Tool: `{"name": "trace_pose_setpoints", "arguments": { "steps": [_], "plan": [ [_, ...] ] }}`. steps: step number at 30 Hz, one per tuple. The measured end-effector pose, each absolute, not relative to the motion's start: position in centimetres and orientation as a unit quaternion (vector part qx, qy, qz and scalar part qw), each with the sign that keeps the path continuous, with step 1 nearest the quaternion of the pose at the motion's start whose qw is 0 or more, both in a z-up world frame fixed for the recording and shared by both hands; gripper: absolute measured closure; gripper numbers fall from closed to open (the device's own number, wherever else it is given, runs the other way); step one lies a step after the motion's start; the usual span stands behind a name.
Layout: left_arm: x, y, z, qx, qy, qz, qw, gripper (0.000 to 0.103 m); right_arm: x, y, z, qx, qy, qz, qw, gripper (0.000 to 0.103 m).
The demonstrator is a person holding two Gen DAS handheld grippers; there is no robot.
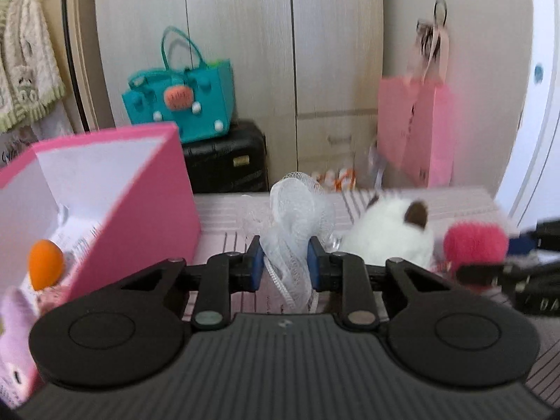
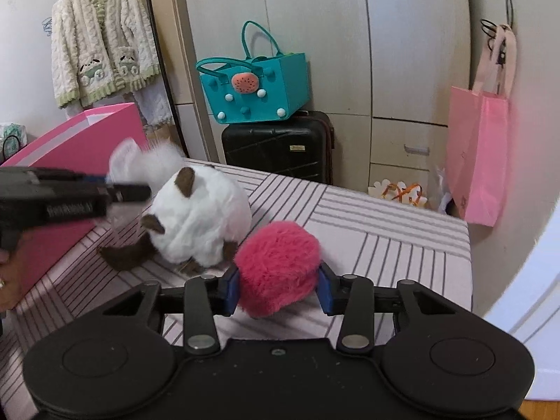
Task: Organize soft objects
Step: 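Grasp the white mesh bath puff with the left gripper while the right gripper grasps the pink fluffy ball, then lift the mesh puff and pink ball and carry both over the pink box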
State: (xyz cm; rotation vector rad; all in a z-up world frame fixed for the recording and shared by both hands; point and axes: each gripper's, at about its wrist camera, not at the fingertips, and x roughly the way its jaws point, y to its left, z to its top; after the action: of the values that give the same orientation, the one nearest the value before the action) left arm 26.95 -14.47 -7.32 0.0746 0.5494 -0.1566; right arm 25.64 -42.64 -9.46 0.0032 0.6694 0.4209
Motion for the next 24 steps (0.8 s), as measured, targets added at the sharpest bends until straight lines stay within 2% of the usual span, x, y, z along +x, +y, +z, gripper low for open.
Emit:
{"name": "trace_pose_setpoints", "arguments": {
  "steps": [9, 16, 24],
  "plan": [
    [23.7, -12.9, -6.0, 0.01, 0.268, -0.103, 0.958, 0.079, 22.6, -42.6, -9.4, 0.031, 0.342, 0.197, 0.918, 0.055],
    [21.6, -11.4, -4.7, -0.05, 0.277, -0.178, 0.943, 0.079, 20.1, -42.0, -8.1, 0.034, 0.342, 0.191, 0.919, 0.055],
    [19.4, -10.3, -4.2, -0.05, 0.36, -0.26, 0.894, 0.079, 17.1, -41.5, -6.9, 0.068, 0.379, 0.197, 0.902, 0.055]
  ]
}}
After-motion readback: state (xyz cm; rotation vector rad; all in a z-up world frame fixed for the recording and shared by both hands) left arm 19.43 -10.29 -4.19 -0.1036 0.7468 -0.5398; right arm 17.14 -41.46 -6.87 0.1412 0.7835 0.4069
